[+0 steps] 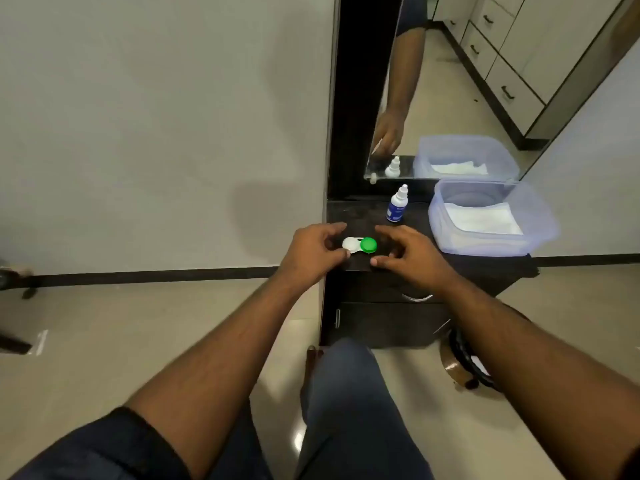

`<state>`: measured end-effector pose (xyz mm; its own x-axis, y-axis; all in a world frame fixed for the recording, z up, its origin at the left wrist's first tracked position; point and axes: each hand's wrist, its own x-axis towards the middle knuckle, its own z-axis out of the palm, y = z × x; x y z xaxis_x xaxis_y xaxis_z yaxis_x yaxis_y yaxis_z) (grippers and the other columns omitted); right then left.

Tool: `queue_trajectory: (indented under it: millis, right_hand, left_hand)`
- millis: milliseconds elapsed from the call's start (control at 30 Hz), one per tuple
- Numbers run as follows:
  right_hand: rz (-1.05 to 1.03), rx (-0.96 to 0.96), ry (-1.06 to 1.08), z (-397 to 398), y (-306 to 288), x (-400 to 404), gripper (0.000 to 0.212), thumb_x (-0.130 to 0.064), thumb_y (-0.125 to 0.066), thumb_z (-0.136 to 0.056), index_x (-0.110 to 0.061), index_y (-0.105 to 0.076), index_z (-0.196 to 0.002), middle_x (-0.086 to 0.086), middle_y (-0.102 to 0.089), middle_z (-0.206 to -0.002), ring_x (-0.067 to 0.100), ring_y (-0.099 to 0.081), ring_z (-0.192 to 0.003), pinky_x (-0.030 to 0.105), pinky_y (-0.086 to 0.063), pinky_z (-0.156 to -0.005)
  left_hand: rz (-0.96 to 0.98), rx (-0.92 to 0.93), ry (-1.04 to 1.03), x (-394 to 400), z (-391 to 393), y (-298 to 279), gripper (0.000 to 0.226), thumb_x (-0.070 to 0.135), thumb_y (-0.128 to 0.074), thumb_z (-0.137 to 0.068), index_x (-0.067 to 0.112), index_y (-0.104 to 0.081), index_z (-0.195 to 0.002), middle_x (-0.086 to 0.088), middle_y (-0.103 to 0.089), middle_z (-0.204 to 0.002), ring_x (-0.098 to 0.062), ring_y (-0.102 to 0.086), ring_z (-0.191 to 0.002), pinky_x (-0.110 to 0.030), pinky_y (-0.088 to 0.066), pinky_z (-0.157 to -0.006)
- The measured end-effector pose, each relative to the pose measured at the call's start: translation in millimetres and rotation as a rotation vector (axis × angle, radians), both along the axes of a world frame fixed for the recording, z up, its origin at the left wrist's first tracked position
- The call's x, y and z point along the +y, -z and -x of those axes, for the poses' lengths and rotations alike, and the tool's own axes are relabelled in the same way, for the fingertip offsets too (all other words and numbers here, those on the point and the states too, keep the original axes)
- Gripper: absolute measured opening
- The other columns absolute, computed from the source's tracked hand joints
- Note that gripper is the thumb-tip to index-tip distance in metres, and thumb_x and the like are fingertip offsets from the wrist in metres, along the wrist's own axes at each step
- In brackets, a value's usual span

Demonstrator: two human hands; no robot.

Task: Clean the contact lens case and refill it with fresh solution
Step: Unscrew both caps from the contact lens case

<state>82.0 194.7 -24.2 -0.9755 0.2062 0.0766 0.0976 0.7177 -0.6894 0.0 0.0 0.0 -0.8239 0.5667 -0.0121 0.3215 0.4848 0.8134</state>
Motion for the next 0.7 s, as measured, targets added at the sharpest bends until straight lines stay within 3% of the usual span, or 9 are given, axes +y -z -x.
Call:
queue_trajectory:
  millis: [133,300,467,700]
  right_hand:
    - [-0.078,-0.074,-0.044,14.3,0.8,2.4,0.069,-0.036,-0.076,-0.076,-0.018,-0.049,-0.136,-0.009,-0.052,-0.113,0.006,-0.053,-0.099,0.018,-0.040,-0.084]
    - [-0.137,-0.023,-0.081,28.6,13.4,7.7,0.048,-0.031,-0.076,-0.077,-0.016,-0.064,-0.121,-0.006,-0.058,-0.104,0.013,-0.053,-0.101,0.034,-0.046,-0.093]
    - [-0.099,0.018,-0.031,27.2,24.5,7.6,0.043,-0.031,-0.075,-0.077,-0.021,-0.066,-0.118,-0.011,-0.056,-0.105,0.010,-0.048,-0.103,0.025,-0.040,-0.090]
    - [-0.114,-0.003,-0.044,29.0,22.8,9.3,0.044,-0.032,-0.074,-0.078,-0.022,-0.065,-0.119,-0.013,-0.054,-0.106,0.007,-0.045,-0.105,0.019,-0.036,-0.086]
  left_hand:
    - [0.098,0.012,0.046,9.1,15.0,2.3,0.066,0.017,-0.078,-0.078,0.019,-0.051,-0.138,-0.002,-0.060,-0.133,-0.007,-0.055,-0.095,-0.016,-0.041,-0.078]
    - [0.171,0.027,0.117,17.2,25.2,14.0,0.060,0.018,-0.077,-0.079,0.016,-0.054,-0.135,-0.004,-0.064,-0.119,-0.006,-0.053,-0.083,-0.008,-0.037,-0.066]
    - [0.141,0.033,0.109,21.3,30.4,21.6,0.040,0.014,-0.074,-0.081,0.015,-0.066,-0.121,-0.004,-0.066,-0.111,-0.015,-0.057,-0.091,-0.024,-0.048,-0.080]
    - [0.163,0.076,0.105,24.4,31.0,24.5,0.036,0.015,-0.075,-0.080,0.017,-0.070,-0.115,-0.004,-0.066,-0.107,-0.014,-0.056,-0.090,-0.023,-0.044,-0.078]
